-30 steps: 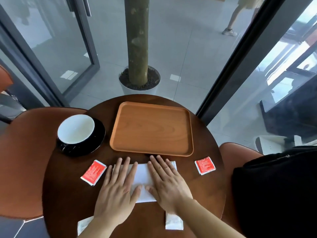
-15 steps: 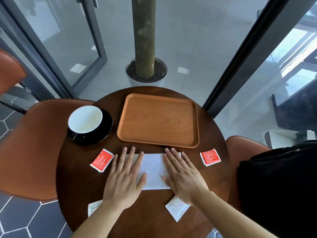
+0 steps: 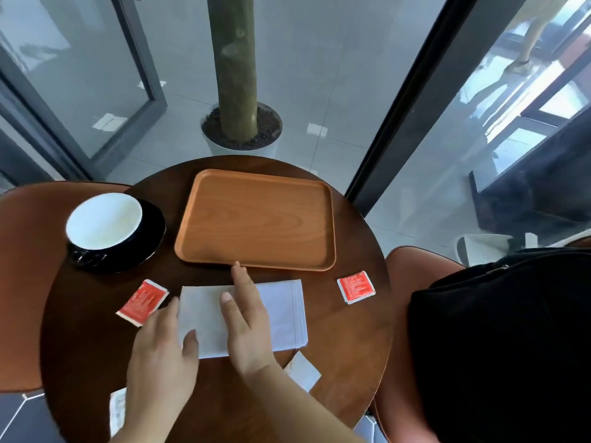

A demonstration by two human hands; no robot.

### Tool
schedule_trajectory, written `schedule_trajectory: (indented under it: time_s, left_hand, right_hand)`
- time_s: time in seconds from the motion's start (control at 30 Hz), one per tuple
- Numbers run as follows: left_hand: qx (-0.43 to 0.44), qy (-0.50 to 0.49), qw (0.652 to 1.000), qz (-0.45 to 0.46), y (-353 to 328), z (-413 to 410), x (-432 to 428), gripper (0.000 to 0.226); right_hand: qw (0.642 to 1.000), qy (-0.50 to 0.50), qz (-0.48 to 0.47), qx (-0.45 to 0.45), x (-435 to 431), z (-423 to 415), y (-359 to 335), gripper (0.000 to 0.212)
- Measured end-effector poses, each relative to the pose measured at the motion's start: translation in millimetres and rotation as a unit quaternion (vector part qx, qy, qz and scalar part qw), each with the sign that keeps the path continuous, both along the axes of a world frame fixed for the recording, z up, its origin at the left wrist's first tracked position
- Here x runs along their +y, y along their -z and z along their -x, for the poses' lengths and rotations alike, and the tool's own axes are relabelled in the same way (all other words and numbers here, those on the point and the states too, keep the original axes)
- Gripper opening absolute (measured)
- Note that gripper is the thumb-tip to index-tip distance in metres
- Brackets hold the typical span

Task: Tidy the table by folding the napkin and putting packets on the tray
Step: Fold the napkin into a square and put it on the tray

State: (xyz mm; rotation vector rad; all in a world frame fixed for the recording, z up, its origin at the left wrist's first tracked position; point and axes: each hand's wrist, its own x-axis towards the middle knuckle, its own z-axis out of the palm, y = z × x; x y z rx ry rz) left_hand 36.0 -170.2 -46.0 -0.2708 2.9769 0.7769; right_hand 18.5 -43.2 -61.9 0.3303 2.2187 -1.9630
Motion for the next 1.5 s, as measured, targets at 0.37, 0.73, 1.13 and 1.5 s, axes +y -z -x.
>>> schedule_trajectory:
  time_s: [0.37, 0.73, 1.13, 1.5]
  left_hand:
    - [-0.178, -0.119, 0.969, -0.125, -39, 27, -14, 0.056]
    - [-0.174, -0.118, 0.965, -0.154, -31, 21, -5, 0.015]
    - [-0.145, -0.253, 0.892, -0.346, -19, 15, -5, 0.008]
    - [0.009, -0.150, 0.946, -0.288, -47, 0, 33, 0.017]
  right_hand:
    - [0.999, 0.021, 0.041, -0.018, 1, 3, -1, 0.057]
    - [0.997, 0.039, 0.056, -0.026, 0, 2, -3, 0.048]
    - [0.984, 0.097, 0.150, -0.006, -14, -1, -6, 0.053]
    - [0.984, 0.179, 0.020, -0.009, 51, -7, -23, 0.019]
